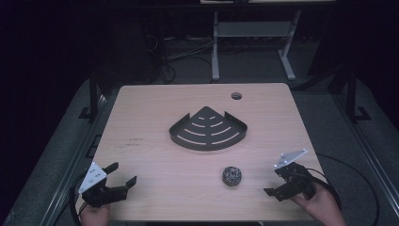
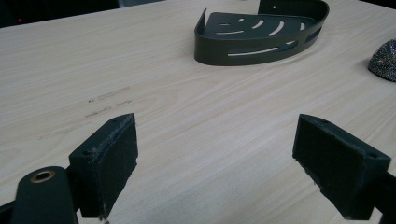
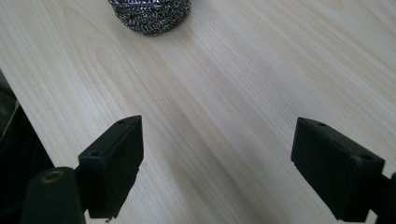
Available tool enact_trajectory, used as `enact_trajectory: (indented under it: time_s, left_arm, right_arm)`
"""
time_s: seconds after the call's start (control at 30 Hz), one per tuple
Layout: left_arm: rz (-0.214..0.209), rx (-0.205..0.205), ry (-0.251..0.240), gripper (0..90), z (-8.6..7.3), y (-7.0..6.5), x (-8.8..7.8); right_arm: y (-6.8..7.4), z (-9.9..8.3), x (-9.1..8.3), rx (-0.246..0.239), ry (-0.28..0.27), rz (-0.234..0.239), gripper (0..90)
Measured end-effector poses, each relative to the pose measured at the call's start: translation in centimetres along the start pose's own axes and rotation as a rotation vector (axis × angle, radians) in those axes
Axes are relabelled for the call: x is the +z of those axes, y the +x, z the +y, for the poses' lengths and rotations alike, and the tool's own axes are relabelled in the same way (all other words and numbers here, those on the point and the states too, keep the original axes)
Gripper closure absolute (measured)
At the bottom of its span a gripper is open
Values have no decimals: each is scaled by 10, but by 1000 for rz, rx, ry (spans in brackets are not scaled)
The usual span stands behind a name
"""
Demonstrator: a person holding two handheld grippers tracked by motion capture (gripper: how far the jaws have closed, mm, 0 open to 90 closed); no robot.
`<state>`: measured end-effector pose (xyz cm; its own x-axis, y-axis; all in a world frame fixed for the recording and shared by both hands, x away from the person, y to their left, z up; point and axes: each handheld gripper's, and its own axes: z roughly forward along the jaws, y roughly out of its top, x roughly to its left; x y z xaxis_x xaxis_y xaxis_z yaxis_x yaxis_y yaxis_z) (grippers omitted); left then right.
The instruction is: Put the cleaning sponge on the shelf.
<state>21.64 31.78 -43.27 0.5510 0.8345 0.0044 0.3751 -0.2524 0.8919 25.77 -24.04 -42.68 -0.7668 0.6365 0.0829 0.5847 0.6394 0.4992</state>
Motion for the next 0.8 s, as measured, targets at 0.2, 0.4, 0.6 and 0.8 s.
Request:
enact_trajectory:
  time_s: [0.2, 0.4, 0.6, 0.8]
  left_arm:
    - [-2, 0, -2, 134, 0, 0, 0]
    - [0, 1, -5, 133, 0, 0, -1]
    - [-1, 0, -6, 134, 1, 0, -1]
    - [1, -2, -9, 134, 1, 1, -1]
  right_arm:
    - [4, 7, -2, -20, 1, 0, 165]
    - [9, 16, -1, -50, 7, 8, 164]
    - [12, 24, 2, -68, 10, 21, 164]
    - [16, 33, 5, -89, 24, 30, 163]
